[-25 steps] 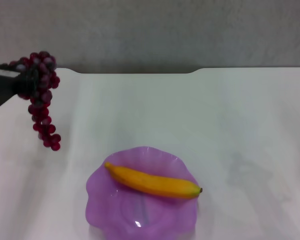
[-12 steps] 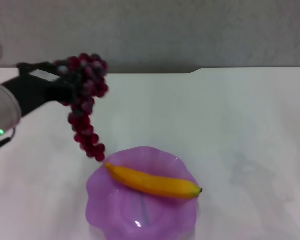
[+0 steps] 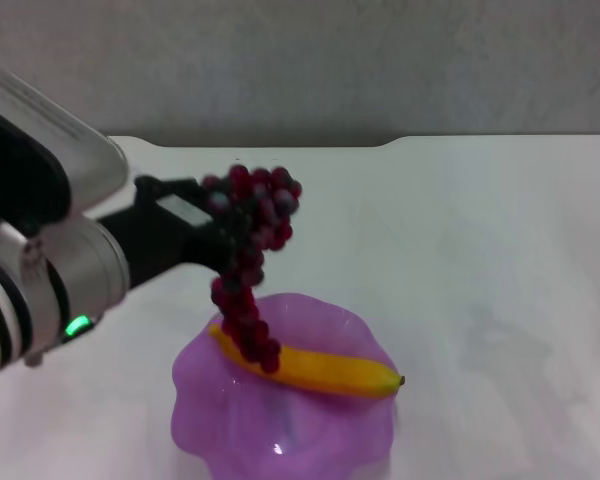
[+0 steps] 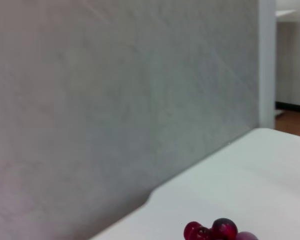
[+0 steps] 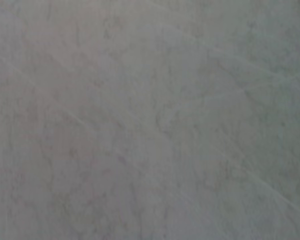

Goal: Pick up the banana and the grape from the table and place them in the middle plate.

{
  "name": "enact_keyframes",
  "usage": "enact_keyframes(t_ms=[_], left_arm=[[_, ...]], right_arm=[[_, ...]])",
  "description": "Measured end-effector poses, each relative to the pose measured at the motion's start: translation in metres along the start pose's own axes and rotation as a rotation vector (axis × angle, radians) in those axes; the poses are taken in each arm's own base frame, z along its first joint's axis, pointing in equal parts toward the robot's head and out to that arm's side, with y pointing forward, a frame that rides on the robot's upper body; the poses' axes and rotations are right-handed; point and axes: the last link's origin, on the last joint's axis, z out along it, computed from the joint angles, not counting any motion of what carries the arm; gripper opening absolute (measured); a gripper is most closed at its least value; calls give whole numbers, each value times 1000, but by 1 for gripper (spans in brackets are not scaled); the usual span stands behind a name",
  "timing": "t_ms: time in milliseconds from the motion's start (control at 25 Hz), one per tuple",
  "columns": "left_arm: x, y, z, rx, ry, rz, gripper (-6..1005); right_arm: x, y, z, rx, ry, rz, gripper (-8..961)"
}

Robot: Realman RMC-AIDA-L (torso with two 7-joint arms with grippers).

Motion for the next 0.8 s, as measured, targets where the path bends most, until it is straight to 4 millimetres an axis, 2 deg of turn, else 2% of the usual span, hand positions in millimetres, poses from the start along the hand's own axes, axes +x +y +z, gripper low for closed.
enact_keyframes(t_ms=[280, 520, 800], left_arm=[[-20, 24, 0, -99, -114, 51, 246], [-33, 29, 2, -151, -197, 96, 245], [-46, 29, 17, -190, -264, 82, 244]], right_arm=[[-2, -7, -6, 13, -5, 3, 15], [-3, -7, -7, 9, -12, 3, 15], [-4, -7, -7, 9, -14, 2, 15]])
